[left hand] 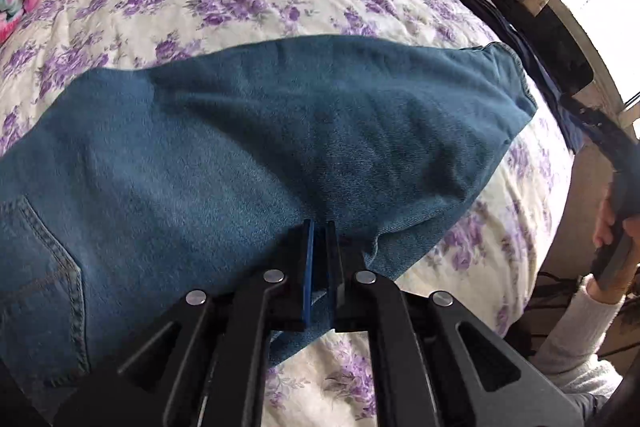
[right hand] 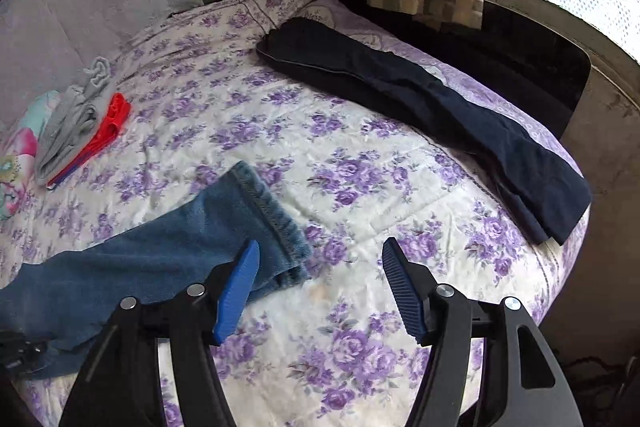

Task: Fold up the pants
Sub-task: 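Lay the cuff down and open the right gripper, then grasp the jeans cuffs with the right gripper and lift them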

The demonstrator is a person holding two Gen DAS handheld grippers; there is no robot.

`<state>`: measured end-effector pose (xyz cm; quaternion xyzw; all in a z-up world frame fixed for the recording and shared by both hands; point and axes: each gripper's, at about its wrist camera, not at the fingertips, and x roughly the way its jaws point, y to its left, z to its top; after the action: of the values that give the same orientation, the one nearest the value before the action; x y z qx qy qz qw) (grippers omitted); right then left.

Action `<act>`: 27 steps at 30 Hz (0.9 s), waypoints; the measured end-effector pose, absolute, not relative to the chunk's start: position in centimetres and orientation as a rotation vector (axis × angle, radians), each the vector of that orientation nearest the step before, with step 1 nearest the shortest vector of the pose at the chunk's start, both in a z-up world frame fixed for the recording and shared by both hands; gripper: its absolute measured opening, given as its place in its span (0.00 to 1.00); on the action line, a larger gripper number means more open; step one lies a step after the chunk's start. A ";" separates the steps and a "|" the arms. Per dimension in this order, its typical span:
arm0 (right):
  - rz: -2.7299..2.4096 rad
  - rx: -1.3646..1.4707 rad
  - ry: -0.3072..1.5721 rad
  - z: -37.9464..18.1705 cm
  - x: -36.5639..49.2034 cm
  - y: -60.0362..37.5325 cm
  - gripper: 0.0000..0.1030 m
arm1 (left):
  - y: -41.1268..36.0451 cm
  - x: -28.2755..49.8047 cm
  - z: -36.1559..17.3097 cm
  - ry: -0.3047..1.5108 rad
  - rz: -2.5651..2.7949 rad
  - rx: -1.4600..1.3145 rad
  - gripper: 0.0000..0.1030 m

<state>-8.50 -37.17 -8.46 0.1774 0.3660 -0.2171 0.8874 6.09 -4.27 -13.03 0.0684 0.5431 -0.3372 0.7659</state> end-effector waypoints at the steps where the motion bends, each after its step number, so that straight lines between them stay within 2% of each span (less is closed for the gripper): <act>1: -0.339 0.398 0.774 -8.4 -8.1 -36.0 0.44 | -4.0 5.1 -13.1 1.154 -0.722 0.154 0.04; 3: -0.142 0.443 0.828 -8.9 -6.4 -33.4 0.21 | -3.1 4.1 -13.1 1.164 -0.704 0.129 0.04; 4: -0.081 0.436 0.856 -9.2 -4.8 -31.6 0.13 | -2.7 4.0 -13.2 1.170 -0.702 0.116 0.04; 9: 0.031 0.324 0.944 -10.9 -1.5 -25.5 0.14 | -2.1 4.2 -13.4 1.187 -0.702 0.081 0.05; 12: -0.016 0.292 1.069 -14.7 0.3 -24.4 0.14 | -2.7 3.8 -13.3 1.162 -0.682 0.123 0.05; 16: -0.024 0.254 1.047 -14.2 0.1 -23.8 0.14 | -2.6 3.9 -13.4 1.147 -0.690 0.121 0.05; 17: 0.007 0.278 1.044 -13.8 -0.1 -24.1 0.22 | -2.6 4.0 -13.5 1.150 -0.698 0.114 0.05; 18: 0.035 0.319 1.038 -13.3 -0.5 -24.7 0.37 | -2.4 4.1 -13.5 1.153 -0.706 0.105 0.05; 19: 0.040 0.372 1.014 -12.6 -1.3 -25.8 0.43 | -2.4 4.1 -13.5 1.154 -0.712 0.099 0.05; 21: 0.000 0.491 0.922 -11.3 -3.3 -28.9 0.67 | -2.2 4.1 -13.6 1.150 -0.720 0.095 0.05; 22: -0.041 0.559 0.876 -10.9 -4.6 -30.8 0.74 | -2.2 4.1 -13.6 1.147 -0.722 0.095 0.05; 27: -0.265 0.890 0.813 -13.3 -9.6 -39.8 0.76 | -2.0 4.0 -13.6 1.141 -0.734 0.094 0.05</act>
<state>-9.64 -39.79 -13.29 0.4171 0.3812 -0.1244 0.8156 4.04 -1.99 -13.60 0.0433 0.5274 -0.3394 0.7777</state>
